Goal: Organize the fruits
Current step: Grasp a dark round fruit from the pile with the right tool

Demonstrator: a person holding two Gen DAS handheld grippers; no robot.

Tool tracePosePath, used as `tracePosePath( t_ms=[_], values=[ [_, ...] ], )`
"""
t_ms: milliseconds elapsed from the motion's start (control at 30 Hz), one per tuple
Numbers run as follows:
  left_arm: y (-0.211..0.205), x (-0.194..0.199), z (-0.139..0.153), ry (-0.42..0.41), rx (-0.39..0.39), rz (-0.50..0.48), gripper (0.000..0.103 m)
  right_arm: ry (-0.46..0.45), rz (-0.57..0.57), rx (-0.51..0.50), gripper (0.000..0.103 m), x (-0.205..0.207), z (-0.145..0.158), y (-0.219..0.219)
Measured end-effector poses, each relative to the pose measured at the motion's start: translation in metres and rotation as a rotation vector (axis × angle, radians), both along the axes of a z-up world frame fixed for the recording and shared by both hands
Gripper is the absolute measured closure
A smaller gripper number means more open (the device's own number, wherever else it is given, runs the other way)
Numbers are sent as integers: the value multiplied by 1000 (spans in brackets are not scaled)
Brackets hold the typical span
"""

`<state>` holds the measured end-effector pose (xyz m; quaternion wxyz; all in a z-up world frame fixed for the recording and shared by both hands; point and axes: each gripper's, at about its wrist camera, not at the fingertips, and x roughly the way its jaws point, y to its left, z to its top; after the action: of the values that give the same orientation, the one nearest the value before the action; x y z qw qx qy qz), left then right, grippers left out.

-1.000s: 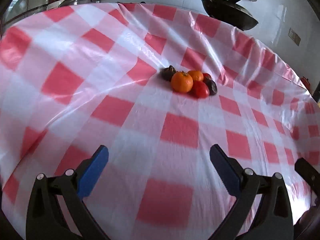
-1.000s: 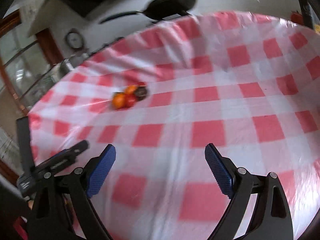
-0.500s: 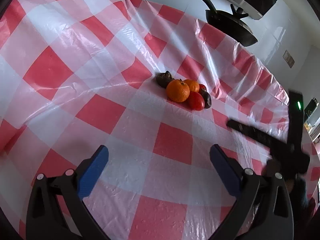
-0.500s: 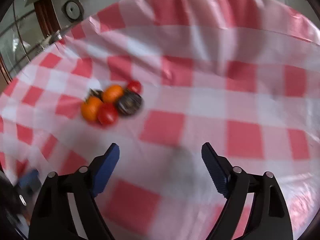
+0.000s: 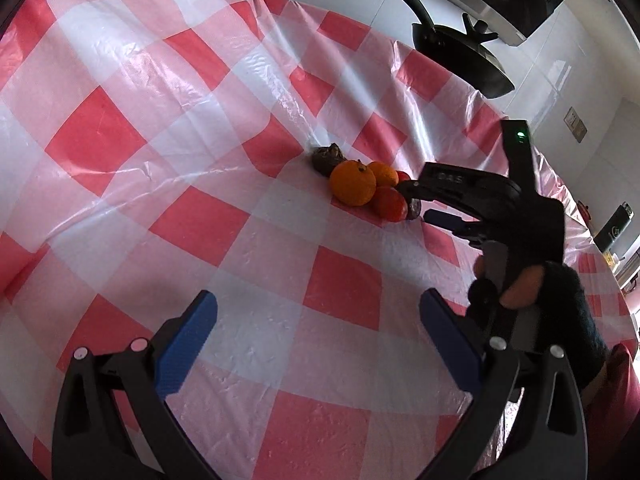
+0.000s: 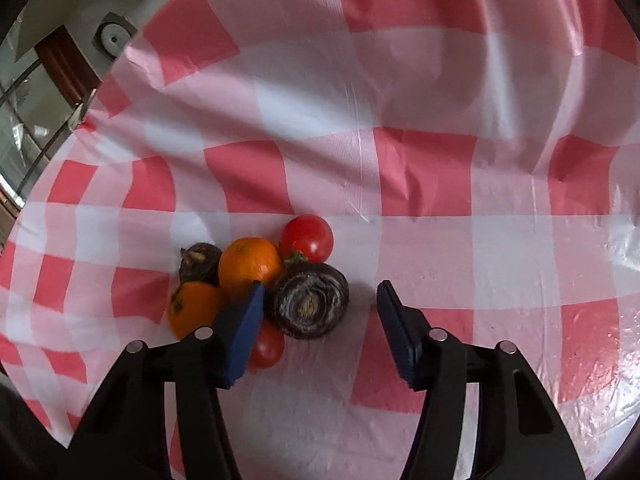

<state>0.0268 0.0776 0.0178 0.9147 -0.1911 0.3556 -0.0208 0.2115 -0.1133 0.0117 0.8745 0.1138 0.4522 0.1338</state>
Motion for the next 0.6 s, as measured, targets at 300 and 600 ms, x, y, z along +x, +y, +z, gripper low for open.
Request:
tracePosePath(
  t_ms=[300,600],
  values=[
    [0,-1,0,-6,-10,3,2,-31,2,-95,61,-16,8,-7],
    [3,-2,0,-9,-24,12,2,-58,0,-162,64,-18,4,5]
  ],
)
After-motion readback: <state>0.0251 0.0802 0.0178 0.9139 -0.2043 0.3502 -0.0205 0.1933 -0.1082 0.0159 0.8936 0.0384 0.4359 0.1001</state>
